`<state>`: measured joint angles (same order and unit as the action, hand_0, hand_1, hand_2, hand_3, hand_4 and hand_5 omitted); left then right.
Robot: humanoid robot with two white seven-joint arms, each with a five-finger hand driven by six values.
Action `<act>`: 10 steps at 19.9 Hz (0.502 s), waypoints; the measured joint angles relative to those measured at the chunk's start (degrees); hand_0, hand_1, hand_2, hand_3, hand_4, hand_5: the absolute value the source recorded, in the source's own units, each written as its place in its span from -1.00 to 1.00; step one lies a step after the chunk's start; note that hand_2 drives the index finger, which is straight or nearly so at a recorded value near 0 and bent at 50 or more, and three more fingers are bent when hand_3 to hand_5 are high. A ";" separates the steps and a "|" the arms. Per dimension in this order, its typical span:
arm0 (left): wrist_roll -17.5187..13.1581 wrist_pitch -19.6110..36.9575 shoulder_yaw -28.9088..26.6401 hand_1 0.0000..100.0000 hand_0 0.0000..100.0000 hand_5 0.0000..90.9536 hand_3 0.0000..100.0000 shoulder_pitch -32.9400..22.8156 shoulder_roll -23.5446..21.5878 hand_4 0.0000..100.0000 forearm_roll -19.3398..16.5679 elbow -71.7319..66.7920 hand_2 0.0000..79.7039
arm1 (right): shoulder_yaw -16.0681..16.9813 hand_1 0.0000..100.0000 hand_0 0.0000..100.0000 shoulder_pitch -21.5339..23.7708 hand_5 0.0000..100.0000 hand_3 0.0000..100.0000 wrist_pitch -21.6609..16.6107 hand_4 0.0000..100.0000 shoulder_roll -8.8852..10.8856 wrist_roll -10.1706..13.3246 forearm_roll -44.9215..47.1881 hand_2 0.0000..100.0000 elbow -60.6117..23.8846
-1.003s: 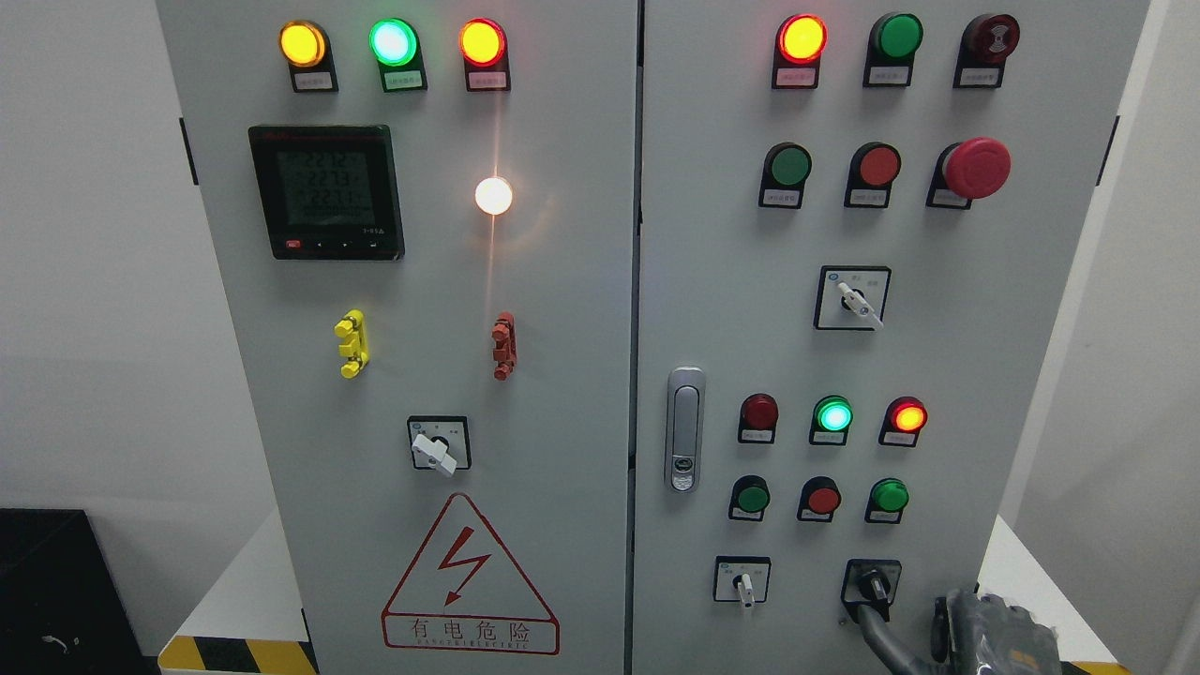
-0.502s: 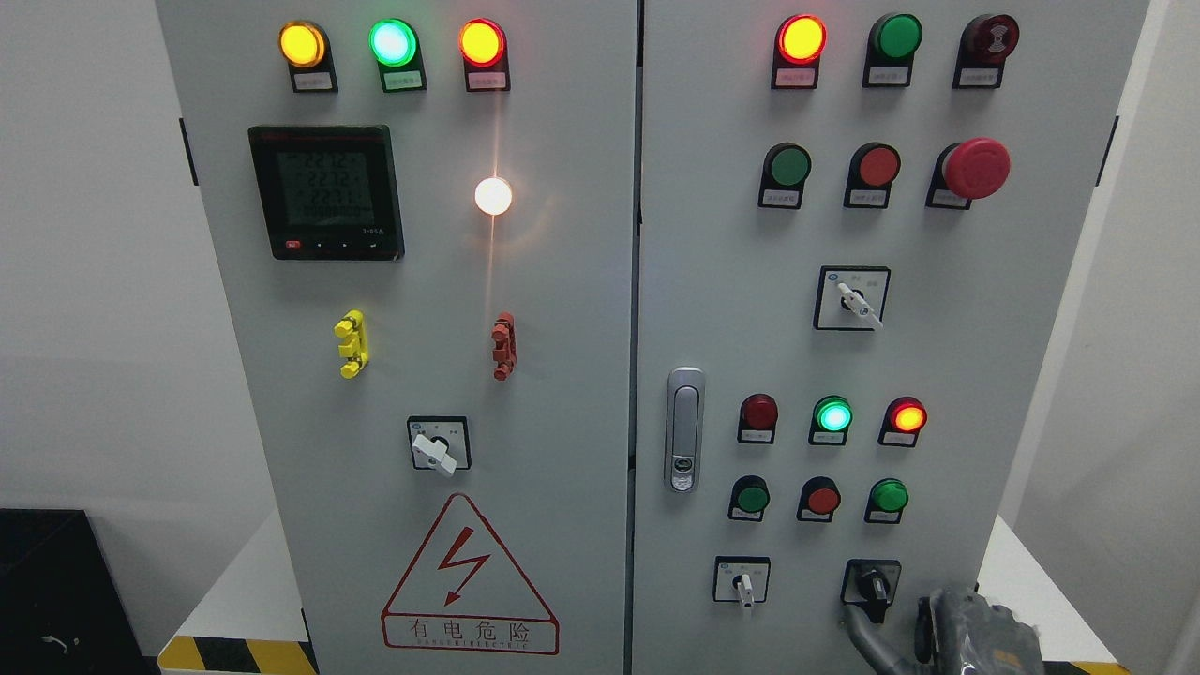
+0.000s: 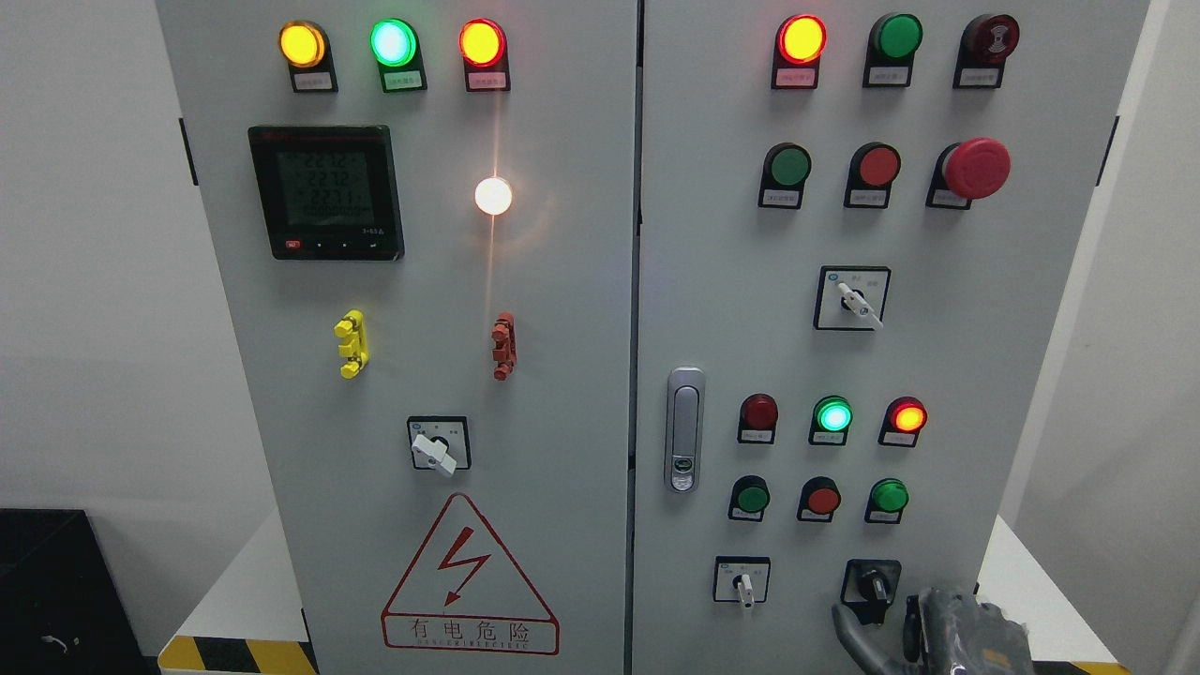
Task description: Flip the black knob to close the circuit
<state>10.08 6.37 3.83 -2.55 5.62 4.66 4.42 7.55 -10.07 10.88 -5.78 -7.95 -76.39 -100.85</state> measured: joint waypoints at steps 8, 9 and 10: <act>-0.02 0.00 -0.01 0.11 -0.76 -1.00 -1.00 0.00 0.00 -1.00 0.00 0.00 -1.00 | -0.80 -1.00 -1.00 2.27 0.93 1.00 0.09 0.96 -0.94 1.80 0.27 0.73 -2.86; -0.02 0.00 -0.01 0.11 -0.76 -1.00 -1.00 0.00 0.00 -1.00 0.00 0.00 -1.00 | -0.94 -1.00 -1.00 2.69 0.90 1.00 0.09 0.93 -1.03 2.22 0.67 0.70 -3.29; -0.03 0.00 -0.01 0.11 -0.76 -1.00 -1.00 0.00 0.00 -1.00 0.00 0.00 -1.00 | -1.13 -1.00 -1.00 3.13 0.87 1.00 0.11 0.90 -1.12 2.54 1.38 0.68 -3.73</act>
<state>10.05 6.37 3.82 -2.55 5.62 4.66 4.42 6.42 -6.94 10.99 -6.90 -5.41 -75.00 -104.58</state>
